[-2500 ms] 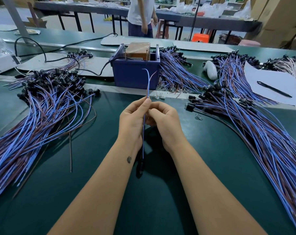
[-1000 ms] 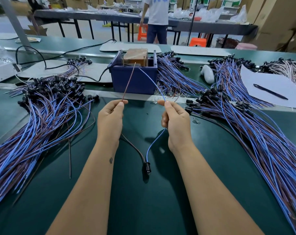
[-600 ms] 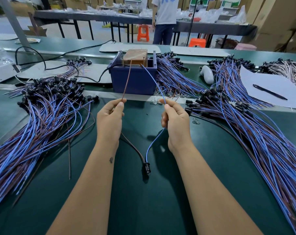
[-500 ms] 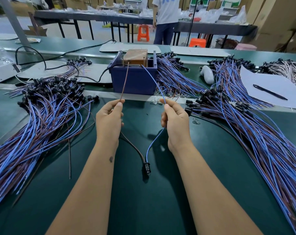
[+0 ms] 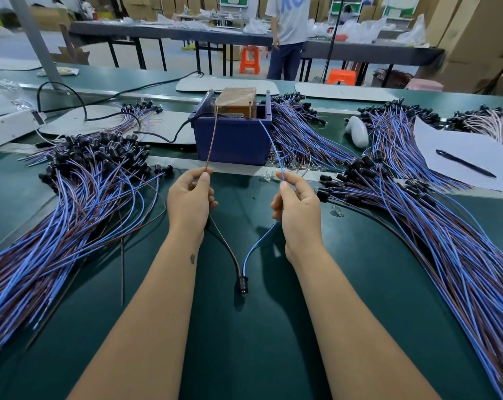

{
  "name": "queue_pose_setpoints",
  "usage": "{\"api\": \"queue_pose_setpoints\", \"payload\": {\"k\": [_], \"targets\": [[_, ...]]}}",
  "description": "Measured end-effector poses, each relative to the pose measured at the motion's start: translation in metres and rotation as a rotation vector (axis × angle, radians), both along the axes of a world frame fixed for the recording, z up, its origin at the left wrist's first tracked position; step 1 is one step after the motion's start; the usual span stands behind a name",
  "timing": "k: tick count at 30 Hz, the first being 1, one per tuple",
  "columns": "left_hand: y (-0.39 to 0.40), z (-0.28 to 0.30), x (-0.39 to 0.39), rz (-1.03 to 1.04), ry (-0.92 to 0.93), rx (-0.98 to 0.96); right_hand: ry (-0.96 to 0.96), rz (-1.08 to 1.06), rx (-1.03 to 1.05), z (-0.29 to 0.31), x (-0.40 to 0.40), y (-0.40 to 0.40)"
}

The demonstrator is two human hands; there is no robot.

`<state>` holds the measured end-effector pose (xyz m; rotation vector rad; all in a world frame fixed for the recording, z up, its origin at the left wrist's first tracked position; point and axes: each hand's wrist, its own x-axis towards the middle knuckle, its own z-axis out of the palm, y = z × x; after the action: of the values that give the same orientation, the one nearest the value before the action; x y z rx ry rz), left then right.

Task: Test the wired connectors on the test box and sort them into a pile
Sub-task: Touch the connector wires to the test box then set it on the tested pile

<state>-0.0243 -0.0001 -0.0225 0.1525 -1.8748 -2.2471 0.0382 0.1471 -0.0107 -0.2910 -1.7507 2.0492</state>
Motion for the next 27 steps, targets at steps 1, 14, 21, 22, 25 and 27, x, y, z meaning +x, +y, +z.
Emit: {"api": "queue_pose_setpoints", "payload": {"k": [1,14,21,22,25,27], "targets": [[0.0009,-0.0008,0.0002,0.01,0.012,-0.009,0.0,0.001,-0.002,-0.0002,-0.0003,0.0],[0.0022,-0.0019,0.0021,0.075,0.014,-0.044,-0.034,0.031,0.11,-0.0036,-0.0025,0.0004],[0.0029,-0.0023,0.001,0.095,0.003,-0.057,-0.022,0.045,0.107,-0.0028,-0.0018,-0.0011],[0.0027,-0.0026,0.0007,0.095,0.003,-0.058,-0.021,0.047,0.11,-0.0027,-0.0016,-0.0012],[0.0026,-0.0034,0.0002,0.092,0.007,-0.065,-0.019,0.049,0.117,-0.0021,-0.0012,-0.0015],[0.0029,-0.0037,-0.0003,0.092,0.011,-0.067,-0.017,0.046,0.107,-0.0018,-0.0011,-0.0016]]}}
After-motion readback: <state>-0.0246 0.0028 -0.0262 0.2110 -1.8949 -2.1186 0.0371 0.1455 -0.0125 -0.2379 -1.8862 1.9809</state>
